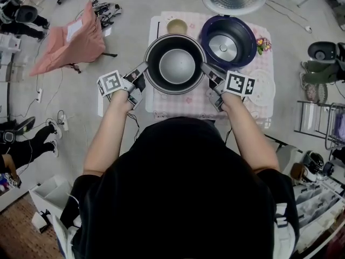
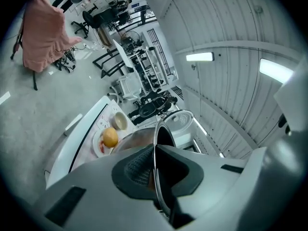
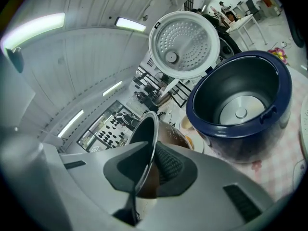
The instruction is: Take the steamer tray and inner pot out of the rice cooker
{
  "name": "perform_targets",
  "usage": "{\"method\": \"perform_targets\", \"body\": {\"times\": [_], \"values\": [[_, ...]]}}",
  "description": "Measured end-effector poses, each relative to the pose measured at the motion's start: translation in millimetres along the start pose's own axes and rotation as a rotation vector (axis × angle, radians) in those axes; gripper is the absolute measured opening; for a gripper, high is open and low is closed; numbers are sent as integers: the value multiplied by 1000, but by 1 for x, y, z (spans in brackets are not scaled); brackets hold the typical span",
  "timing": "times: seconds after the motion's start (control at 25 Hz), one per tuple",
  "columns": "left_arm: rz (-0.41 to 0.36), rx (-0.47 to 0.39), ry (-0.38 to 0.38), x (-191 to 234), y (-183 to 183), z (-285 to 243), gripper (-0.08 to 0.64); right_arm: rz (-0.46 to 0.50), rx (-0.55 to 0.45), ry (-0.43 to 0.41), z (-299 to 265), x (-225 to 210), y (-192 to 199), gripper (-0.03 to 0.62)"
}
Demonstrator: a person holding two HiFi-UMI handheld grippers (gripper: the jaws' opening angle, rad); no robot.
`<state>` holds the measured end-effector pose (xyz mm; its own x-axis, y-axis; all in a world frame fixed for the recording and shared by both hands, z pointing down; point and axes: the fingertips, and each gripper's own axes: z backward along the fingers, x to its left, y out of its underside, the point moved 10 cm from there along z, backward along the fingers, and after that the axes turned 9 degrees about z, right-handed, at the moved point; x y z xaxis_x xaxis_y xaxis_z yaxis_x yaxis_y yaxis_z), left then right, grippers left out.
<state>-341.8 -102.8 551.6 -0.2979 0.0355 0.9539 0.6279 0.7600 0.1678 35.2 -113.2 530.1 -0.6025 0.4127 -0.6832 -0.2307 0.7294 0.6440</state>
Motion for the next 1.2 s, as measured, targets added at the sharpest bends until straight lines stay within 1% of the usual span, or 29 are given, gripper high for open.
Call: {"method": "perform_targets", "body": {"times": [0.04, 0.12, 0.32, 0.52, 0.64, 0.76, 1.2], "values": [[-19, 10, 8, 4, -1, -2, 35, -5, 4, 5, 0, -2, 3, 46], [-24, 25, 3, 10, 1, -4, 35, -17, 14, 17, 0, -6, 10, 46], [6, 59, -30, 30, 1, -8, 35, -48, 45, 39, -8, -17, 25, 47], [25, 88, -58, 46, 26, -10, 35, -74, 72, 58, 5, -30, 50, 46], [66, 101, -82, 53, 39, -11, 35, -87, 90, 71, 9, -37, 63, 46], [47, 119, -88, 66, 44, -13, 35, -99, 108, 82, 10, -44, 73, 46], [92, 156, -128, 98, 58, -22, 35, -137, 157, 119, 4, -69, 97, 44]]}}
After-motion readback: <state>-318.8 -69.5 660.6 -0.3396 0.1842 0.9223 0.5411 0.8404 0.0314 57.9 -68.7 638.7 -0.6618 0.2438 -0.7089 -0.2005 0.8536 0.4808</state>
